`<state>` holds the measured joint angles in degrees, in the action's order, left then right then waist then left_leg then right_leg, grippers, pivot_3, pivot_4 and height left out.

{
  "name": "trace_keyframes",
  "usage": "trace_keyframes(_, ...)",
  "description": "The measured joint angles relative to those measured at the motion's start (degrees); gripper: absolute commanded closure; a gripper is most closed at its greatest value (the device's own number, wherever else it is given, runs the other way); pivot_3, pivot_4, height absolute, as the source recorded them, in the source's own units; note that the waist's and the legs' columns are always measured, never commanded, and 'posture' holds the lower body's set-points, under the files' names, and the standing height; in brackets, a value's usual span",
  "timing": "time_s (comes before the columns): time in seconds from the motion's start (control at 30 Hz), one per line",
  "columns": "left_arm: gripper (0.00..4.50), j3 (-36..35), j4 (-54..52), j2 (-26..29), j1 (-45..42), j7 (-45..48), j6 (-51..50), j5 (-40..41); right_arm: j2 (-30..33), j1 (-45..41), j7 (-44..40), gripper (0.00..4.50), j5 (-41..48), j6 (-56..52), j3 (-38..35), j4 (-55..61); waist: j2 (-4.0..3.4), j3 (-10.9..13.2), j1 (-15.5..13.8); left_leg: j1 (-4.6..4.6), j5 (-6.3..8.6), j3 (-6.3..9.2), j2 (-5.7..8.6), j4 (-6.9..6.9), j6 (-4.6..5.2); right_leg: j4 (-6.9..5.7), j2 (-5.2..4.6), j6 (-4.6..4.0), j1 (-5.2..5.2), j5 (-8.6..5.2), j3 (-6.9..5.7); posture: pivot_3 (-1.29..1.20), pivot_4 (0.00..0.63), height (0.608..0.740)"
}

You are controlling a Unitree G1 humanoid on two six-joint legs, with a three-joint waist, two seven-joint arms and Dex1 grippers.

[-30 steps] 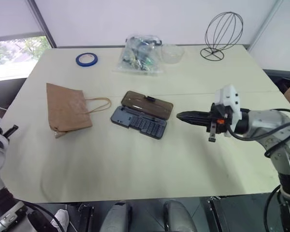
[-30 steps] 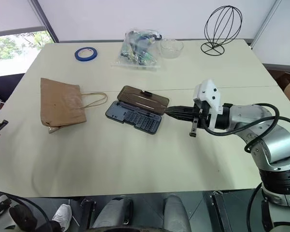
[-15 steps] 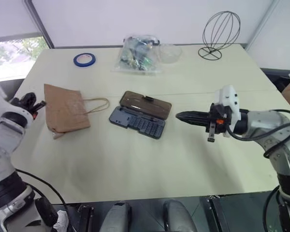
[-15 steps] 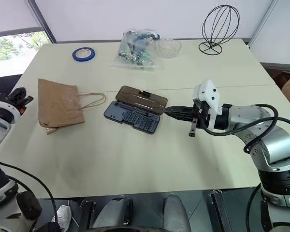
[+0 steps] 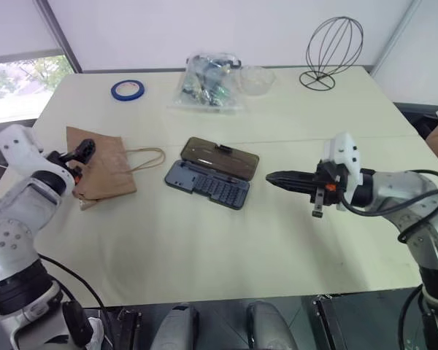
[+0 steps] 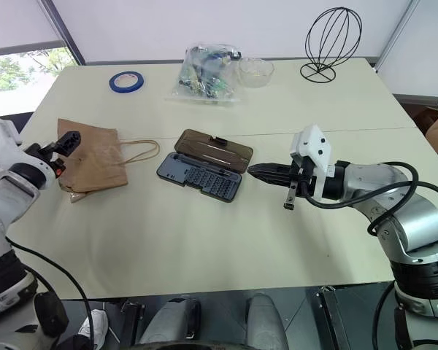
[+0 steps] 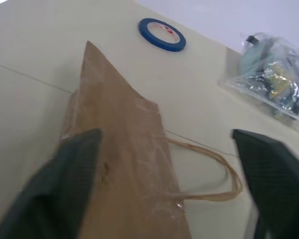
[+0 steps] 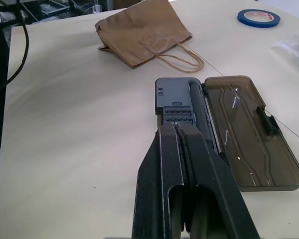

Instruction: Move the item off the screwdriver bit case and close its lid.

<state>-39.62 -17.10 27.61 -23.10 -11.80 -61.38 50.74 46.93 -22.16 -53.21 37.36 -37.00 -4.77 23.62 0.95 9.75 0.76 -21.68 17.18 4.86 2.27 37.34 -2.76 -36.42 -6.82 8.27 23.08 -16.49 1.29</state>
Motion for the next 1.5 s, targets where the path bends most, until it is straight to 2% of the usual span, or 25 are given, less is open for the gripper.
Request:
trace_keyframes(0.23,0.06,-4.81,0.89,-0.4,0.75,-5.52,-1.37,0.86,0.12,0.34,-0.02,4.5,-0.02,-0.06,-0.01,0.35,0.0,0.0,-0.13,-0.02,0.0,0.01,0.01,0.03,0.0,0.0,0.0,0.0,0.01,0.0,0.0,0.0,0.15,0.74)
trace_keyframes(0.4,0.06,-5.03,2.96,-1.56,0.79,-7.42,-1.9,0.43,0.18,0.34,0.0,4.5,-0.04,-0.07,-0.01,0.35,0.01,0.0,-0.15,-0.06,0.0,0.01,0.02,0.06,0.0,0.0,0.0,0.0,0.01,0.0,0.0,0.0,0.15,0.74)
trace_keyframes(0.57,0.06,-2.27,5.76,-4.06,1.41,-6.57,-0.4,-1.61,0.22,0.34,0.08,4.5,-0.03,-0.14,-0.01,0.42,0.01,0.0,-0.15,-0.06,0.0,0.0,0.02,0.06,-0.01,-0.01,0.0,0.0,0.01,0.0,0.0,0.0,0.15,0.74)
trace_keyframes(0.9,0.06,4.97,8.12,-4.65,2.62,-2.72,-0.13,-5.59,0.26,0.62,1.2,4.5,-0.02,-0.28,-0.07,1.71,0.01,0.0,-0.14,-0.08,-0.01,0.02,0.02,0.05,-0.01,-0.02,0.0,0.0,0.04,0.0,-0.01,0.0,0.15,0.74)
trace_keyframes(0.93,0.57,5.19,8.33,-4.64,2.62,-2.47,-0.17,-6.08,0.26,0.74,1.3,4.5,-0.02,-0.28,-0.07,1.97,0.01,0.0,-0.13,-0.08,-0.01,0.01,0.02,0.06,-0.01,-0.02,0.0,0.0,0.04,0.0,-0.01,0.0,0.15,0.74)
trace_keyframes(0.97,0.81,5.23,8.54,-4.6,2.62,-2.3,-0.2,-6.5,0.26,0.82,1.36,4.5,-0.02,-0.28,-0.07,2.09,0.01,0.0,-0.08,-0.08,-0.01,0.0,0.02,0.06,-0.01,-0.02,0.0,0.0,0.04,0.0,0.0,0.0,0.15,0.74)
trace_keyframes(1.17,4.08,5.51,9.4,-3.9,2.66,-0.68,-0.28,-8.4,0.26,1.08,2.03,4.5,0.01,-0.35,-0.33,2.14,0.01,0.0,-0.11,-0.08,-0.01,0.01,0.02,0.06,-0.01,-0.03,0.0,0.0,0.05,0.0,-0.01,0.0,0.15,0.74)
trace_keyframes(1.2,4.48,5.51,9.45,-3.88,2.66,-0.46,-0.28,-8.75,0.26,1.14,2.11,4.5,0.01,-0.35,-0.34,2.14,0.01,0.0,-0.12,-0.08,-0.01,0.01,0.02,0.06,-0.01,-0.03,0.0,0.0,0.05,0.0,-0.01,0.0,0.15,0.74)
trace_keyframes(1.5,4.48,3.55,12.02,-2.9,2.72,0.03,2.57,-12.14,0.25,1.2,2.13,4.5,0.03,-0.35,-0.34,2.14,0.01,0.0,-0.04,-0.08,-0.01,0.01,0.02,0.05,-0.01,-0.04,0.0,0.0,0.07,0.0,-0.01,0.0,0.15,0.74)
